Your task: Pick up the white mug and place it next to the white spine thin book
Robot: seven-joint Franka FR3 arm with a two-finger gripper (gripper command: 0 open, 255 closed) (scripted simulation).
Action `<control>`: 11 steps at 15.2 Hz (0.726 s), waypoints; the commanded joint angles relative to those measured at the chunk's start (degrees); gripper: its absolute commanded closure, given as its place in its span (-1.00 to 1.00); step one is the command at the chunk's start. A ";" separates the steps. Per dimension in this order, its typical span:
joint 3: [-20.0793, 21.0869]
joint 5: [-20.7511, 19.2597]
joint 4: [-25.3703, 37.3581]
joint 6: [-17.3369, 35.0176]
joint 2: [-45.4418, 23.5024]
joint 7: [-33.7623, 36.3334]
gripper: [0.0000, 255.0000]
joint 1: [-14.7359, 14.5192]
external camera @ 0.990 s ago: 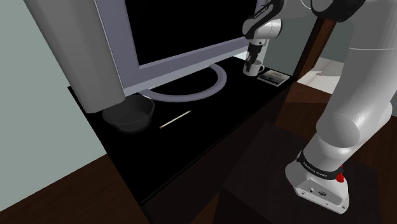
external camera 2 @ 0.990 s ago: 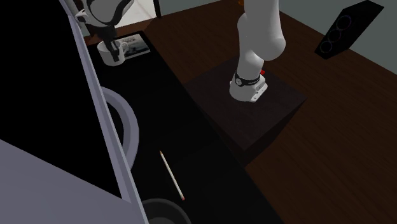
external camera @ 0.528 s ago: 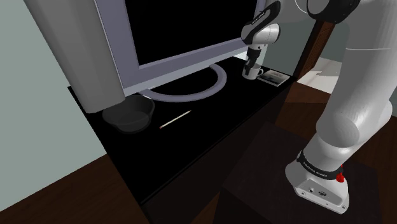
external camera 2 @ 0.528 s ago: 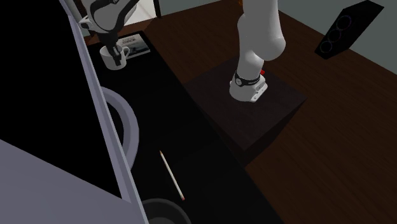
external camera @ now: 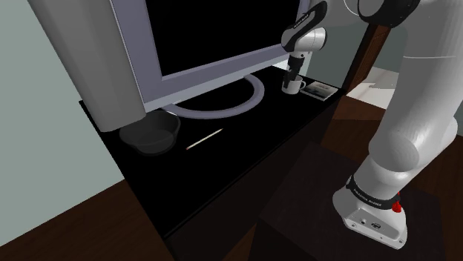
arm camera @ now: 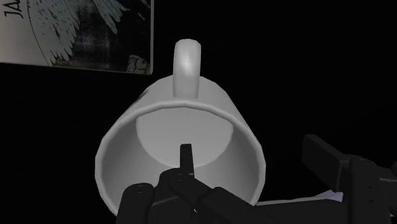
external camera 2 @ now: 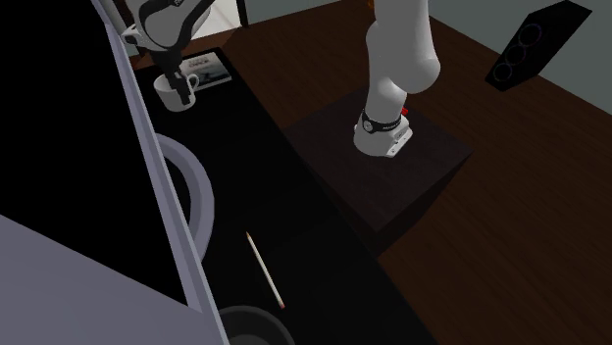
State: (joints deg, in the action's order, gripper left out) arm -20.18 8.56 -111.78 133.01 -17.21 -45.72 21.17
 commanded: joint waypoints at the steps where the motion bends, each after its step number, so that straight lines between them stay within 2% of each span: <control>1: 0.00 0.00 0.00 0.00 0.00 0.00 -1.00 0.00; 2: 0.00 0.00 0.00 0.00 0.00 0.00 -1.00 0.00; 6: -0.81 -2.28 1.85 -5.91 4.37 1.49 -1.00 -0.70; 11: -0.79 -2.29 1.85 -5.91 4.37 1.49 -1.00 -0.69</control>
State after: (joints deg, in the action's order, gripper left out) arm -20.97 6.30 -109.92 127.15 -12.88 -44.25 20.49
